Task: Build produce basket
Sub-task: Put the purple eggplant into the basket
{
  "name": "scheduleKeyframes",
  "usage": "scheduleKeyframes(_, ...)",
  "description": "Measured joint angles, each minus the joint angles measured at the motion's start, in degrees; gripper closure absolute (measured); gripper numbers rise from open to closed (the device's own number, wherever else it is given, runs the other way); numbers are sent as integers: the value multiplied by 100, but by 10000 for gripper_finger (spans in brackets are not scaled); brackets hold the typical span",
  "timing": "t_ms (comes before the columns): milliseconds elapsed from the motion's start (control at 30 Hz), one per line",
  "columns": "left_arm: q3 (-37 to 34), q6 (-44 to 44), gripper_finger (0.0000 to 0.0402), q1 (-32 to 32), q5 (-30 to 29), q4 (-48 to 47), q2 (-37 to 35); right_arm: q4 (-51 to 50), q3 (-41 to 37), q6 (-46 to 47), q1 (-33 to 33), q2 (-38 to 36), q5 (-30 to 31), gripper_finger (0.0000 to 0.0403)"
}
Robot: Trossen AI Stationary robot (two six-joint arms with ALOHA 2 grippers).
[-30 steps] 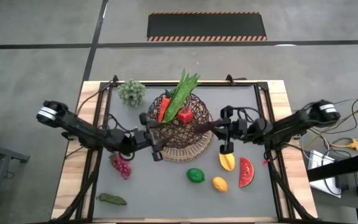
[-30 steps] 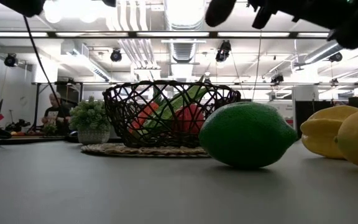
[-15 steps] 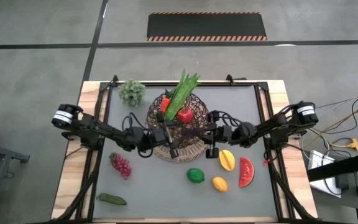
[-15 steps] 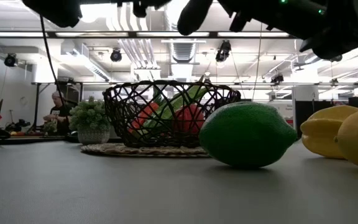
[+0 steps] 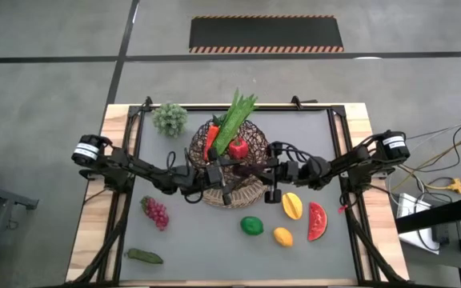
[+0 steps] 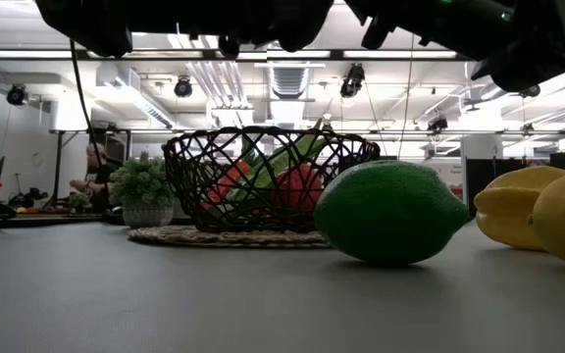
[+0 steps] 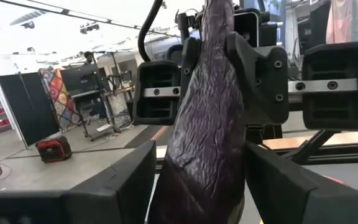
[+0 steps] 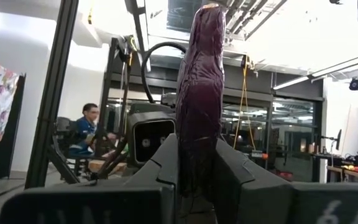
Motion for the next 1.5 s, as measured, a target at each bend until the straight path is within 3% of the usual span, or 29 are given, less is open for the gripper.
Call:
scheduleKeyframes(300,8,3,266,7,9,-145,0,-47,-4,78,1,0,56,309)
scheduleKeyframes(533,-4,2,268,-2,-129,-243,-28,-210,-7,231,1,-72,266,225)
scheduleKeyframes(733,103,-66,267,-22,-567,-1614,-488,-1642,-9,429,1,-836,712,159)
scheduleKeyframes(933,263,-474,266,-28,-808,-3861,-1318,-3905,-11,792,1,-2111,806,119)
scheduleKeyframes(1167,1431,-1769,266,136,-719,-8094,-1827,-6492,-15,1435,1,-3598,897,106)
scheduleKeyframes(1333,2837,-2141,265,478,-156,-11020,-1452,-7455,-16,1534,1,-4236,1111,112)
scheduleKeyframes(1500,4222,-1737,265,1105,788,-12878,-707,-7515,-35,1426,1,-4329,1116,122)
